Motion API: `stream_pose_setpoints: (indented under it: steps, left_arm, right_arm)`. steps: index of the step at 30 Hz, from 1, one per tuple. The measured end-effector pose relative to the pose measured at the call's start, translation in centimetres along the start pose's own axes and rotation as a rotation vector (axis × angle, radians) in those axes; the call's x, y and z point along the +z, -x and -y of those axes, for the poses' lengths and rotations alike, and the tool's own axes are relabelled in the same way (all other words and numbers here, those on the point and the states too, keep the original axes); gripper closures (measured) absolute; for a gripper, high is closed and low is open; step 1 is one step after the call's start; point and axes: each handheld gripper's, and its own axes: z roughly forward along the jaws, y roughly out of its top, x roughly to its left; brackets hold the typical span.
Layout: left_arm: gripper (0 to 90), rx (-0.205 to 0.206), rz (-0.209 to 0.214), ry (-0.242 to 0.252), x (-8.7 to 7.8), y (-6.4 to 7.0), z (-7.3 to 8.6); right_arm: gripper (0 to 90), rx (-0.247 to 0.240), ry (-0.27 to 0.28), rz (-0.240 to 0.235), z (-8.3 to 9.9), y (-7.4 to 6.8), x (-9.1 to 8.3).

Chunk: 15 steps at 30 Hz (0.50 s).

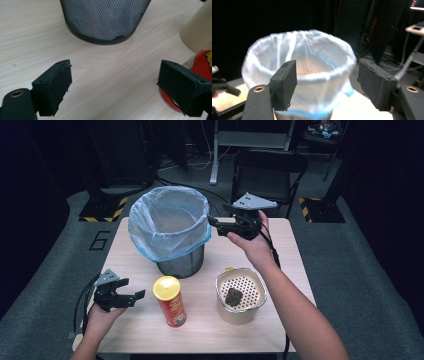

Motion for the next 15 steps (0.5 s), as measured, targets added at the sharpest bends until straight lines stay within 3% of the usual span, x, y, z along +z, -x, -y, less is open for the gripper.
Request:
stream_pose_setpoints:
  steps: [4,10,11,12,13,15]
  left_arm:
    - [12.7,0.033,0.024,-0.030,-0.3,0.5,-0.3]
    - [11.6,0.044,0.088,0.006,-1.0,1.5,0.3]
    - [11.6,0.076,0.093,0.002,-1.1,1.6,0.3]
    - [11.6,0.066,0.099,0.000,-1.3,2.0,0.5]
    - [11.6,0.099,0.108,-0.003,-1.5,2.2,0.5]
    - [11.5,0.100,0.128,0.008,-1.9,2.9,0.7]
  right_arm:
    - [27.5,0.015,-0.051,0.033,1.2,0.9,-1.4]
    - [26.8,0.009,-0.066,0.042,2.7,1.5,-3.4]
    - [26.5,0.007,-0.070,0.047,3.0,1.6,-3.6]
    - [26.2,0.011,-0.077,0.052,3.2,1.6,-3.9]
    - [26.1,0.009,-0.080,0.053,3.5,1.7,-4.0]
    - [26.1,0.018,-0.092,0.053,3.9,1.8,-4.4]
